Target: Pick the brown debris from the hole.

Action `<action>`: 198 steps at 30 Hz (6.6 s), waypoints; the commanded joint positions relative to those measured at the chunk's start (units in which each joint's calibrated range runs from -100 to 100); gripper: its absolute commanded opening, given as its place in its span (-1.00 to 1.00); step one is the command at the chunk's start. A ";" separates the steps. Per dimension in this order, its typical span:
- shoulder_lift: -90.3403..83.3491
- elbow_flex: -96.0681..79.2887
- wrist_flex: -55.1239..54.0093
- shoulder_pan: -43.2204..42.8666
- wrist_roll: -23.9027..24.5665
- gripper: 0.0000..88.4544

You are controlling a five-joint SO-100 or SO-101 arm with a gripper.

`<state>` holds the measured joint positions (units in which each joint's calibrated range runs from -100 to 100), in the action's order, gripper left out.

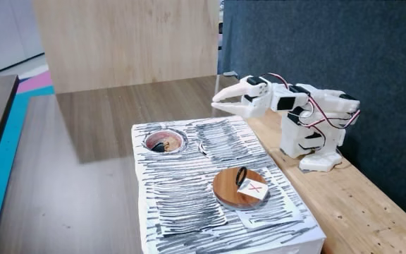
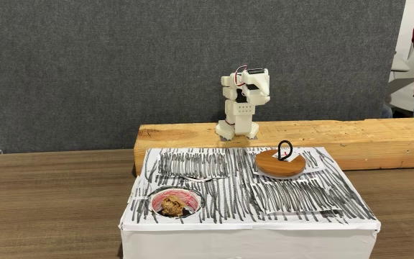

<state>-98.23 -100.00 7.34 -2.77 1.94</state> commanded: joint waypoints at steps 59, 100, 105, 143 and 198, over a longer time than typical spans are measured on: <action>111.55 139.20 70.43 26.67 -2.26 -0.61; 139.02 146.89 72.28 28.86 -2.36 -0.60; 141.20 147.97 72.53 28.86 -2.36 -0.60; 151.67 146.89 73.12 29.52 -2.31 -0.60; 156.27 147.43 72.61 29.59 -1.68 -0.60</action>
<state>58.13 46.88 79.42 26.33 0.03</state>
